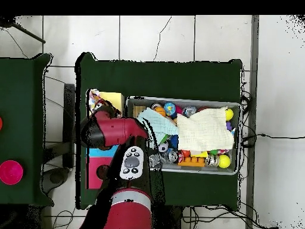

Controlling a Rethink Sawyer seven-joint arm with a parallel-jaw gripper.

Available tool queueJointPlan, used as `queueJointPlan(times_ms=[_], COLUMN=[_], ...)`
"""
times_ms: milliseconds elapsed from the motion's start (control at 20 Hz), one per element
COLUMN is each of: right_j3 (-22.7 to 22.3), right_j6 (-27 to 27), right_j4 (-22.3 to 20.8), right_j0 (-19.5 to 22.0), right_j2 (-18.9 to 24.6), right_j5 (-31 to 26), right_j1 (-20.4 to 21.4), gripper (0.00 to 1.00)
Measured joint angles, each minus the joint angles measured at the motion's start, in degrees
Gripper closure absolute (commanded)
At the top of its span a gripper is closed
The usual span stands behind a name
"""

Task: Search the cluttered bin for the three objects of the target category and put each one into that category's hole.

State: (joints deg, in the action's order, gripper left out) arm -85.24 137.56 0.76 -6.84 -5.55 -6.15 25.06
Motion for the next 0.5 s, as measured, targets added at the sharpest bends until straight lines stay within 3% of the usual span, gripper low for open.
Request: queueJointPlan(times_ms=[500], right_j3=[-2.8], right_j6=[0.0], right_j4=[-0.2], right_j0=[-0.2], right_j2=[0.0], right_j5=[0.3], right_j1=[1.8], gripper=[1.00])
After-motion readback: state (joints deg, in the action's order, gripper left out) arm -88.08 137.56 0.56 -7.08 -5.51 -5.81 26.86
